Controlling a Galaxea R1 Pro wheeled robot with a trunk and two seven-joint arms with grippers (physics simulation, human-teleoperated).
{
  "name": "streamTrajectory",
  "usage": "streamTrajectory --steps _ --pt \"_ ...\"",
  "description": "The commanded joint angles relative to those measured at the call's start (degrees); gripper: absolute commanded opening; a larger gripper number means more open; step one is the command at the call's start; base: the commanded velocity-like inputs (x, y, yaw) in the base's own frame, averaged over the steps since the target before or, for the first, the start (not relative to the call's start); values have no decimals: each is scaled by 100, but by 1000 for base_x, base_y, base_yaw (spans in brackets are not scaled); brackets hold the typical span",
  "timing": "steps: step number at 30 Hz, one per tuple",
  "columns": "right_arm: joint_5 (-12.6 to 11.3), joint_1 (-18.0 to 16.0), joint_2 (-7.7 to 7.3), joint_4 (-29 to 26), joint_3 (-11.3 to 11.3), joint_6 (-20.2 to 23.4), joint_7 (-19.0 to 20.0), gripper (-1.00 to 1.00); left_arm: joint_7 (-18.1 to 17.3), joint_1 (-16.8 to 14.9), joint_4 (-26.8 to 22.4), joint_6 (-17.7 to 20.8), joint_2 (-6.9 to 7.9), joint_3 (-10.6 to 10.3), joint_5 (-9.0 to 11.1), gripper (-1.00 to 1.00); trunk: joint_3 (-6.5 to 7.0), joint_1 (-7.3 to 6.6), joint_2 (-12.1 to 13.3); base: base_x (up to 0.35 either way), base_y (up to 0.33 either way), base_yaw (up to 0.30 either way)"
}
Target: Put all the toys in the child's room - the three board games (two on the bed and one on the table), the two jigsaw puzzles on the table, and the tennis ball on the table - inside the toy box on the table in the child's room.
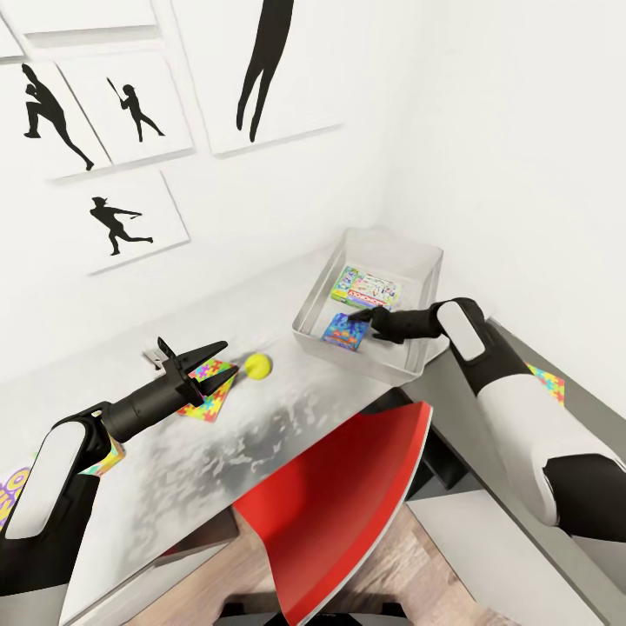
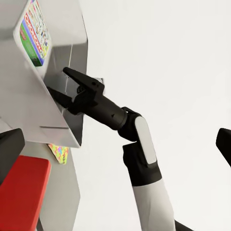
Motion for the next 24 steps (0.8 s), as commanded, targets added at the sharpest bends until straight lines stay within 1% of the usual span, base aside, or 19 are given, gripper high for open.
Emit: streamTrajectory --steps 1,4,6,7,9,11,12,13,15,17,19,20,23,24 --pt "63 -3 -18 -53 12 9 35 100 -57 -4 1 19 0 6 -57 100 -8 3 -9 0 0 0" --pt "59 12 -105 -250 8 15 -138 100 -57 -4 1 19 0 6 -57 100 -8 3 -9 0 0 0" --pt "56 38 -169 -476 5 19 -300 100 -70 -4 1 18 0 8 -57 100 -8 3 -9 0 0 0" --pt "56 38 -169 -476 5 19 -300 100 -70 -4 1 18 0 8 -57 100 -8 3 -9 0 0 0" --pt "53 75 -230 -800 5 33 -439 100 -81 -2 1 15 0 11 -57 100 -8 3 -9 0 0 0" --pt "52 177 -322 -1192 5 46 -531 100 -88 0 1 12 0 18 -57 100 -8 3 -9 0 0 0" --pt "52 177 -322 -1192 5 46 -531 100 -88 0 1 12 0 18 -57 100 -8 3 -9 0 0 0" --pt "51 350 -455 -1631 0 53 -591 100 -96 2 1 8 0 22 -57 100 -8 3 -9 0 0 0" --pt "50 536 -590 -2094 -17 63 -634 100 -101 3 1 4 0 25 -57 100 -8 3 -9 0 0 0" --pt "50 670 -695 -2515 -44 75 -669 100 -101 3 1 3 0 23 -57 100 -8 3 -9 0 0 0" --pt "47 823 -807 -3140 -157 99 -771 100 -105 4 1 4 0 18 -57 100 -8 3 -9 -46 0 0" --pt "44 883 -840 -3380 -268 111 -817 100 -107 4 1 6 0 17 -57 100 -8 3 -9 -173 0 0" --pt "43 1003 -874 -3751 -446 125 -856 100 -108 4 1 8 0 16 -57 100 -8 3 -9 -229 0 0" --pt "43 1003 -874 -3751 -446 125 -856 100 -108 4 1 8 0 16 -57 100 -8 3 -9 -251 0 0"
